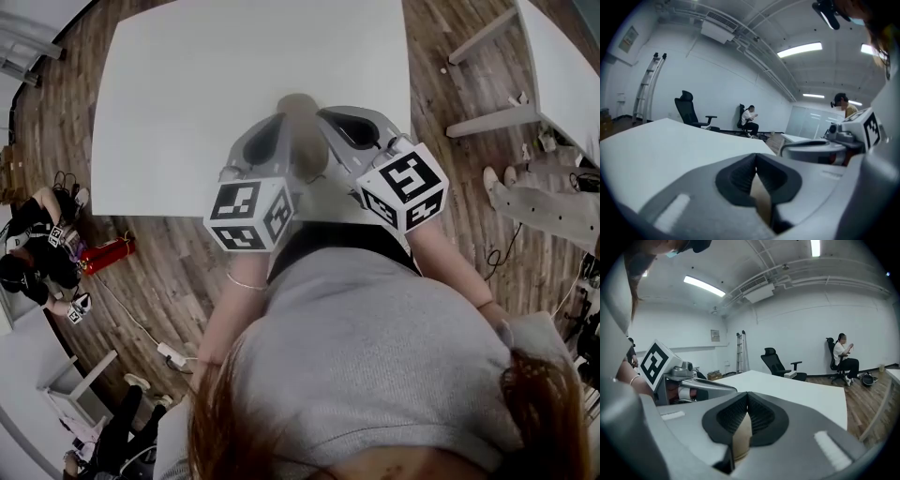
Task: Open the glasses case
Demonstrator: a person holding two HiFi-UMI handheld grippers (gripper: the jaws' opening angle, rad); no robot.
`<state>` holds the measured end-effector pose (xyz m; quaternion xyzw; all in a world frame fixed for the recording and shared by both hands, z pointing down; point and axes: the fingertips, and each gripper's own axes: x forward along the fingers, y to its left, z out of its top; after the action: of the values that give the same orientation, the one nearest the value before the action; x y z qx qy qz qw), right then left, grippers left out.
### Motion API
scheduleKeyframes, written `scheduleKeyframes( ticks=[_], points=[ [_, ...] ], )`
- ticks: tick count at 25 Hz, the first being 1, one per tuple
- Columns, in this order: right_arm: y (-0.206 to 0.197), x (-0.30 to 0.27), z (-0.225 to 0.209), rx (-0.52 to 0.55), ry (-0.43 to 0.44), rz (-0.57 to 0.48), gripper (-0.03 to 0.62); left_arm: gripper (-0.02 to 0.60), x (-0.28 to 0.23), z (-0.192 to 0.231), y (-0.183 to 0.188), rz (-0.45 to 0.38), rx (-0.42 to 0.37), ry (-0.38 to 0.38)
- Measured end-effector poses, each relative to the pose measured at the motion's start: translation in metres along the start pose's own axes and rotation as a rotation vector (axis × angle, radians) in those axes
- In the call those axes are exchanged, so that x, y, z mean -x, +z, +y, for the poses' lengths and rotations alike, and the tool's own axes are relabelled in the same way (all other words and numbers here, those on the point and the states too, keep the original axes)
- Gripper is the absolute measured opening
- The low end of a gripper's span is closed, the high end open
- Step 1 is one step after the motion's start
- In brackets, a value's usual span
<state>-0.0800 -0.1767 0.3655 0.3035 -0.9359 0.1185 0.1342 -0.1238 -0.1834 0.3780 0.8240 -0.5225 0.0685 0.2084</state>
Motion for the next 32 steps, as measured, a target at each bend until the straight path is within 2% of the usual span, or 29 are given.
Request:
scheduleKeyframes(
  ticks=[2, 5, 10, 17, 23, 32],
  points=[
    [0.009, 0.003, 0.007, 0.012, -0.011, -0.047, 0.005, 0.003, 0.005, -0.007, 0.006, -0.025, -0.03, 0.002],
    [0.02, 0.008, 0.015, 0.03, -0.019, -0.106, 0.005, 0.002, 0.014, -0.014, 0.011, -0.072, -0.034, -0.003],
    [0.026, 0.028, 0.023, 0.031, -0.031, -0.162, 0.005, 0.002, 0.028, -0.027, 0.006, -0.099, -0.051, -0.002],
    [0.016, 0.06, 0.045, 0.062, -0.006, -0.176, 0.005, 0.002, 0.057, -0.06, 0.012, -0.152, -0.118, 0.031],
    [0.005, 0.121, 0.071, 0.114, 0.033, -0.201, 0.005, 0.002, 0.093, -0.114, -0.006, -0.204, -0.099, 0.089],
    [-0.025, 0.241, 0.101, 0.141, 0.085, -0.226, 0.005, 0.002, 0.145, -0.221, -0.05, -0.243, -0.069, 0.147]
  ],
)
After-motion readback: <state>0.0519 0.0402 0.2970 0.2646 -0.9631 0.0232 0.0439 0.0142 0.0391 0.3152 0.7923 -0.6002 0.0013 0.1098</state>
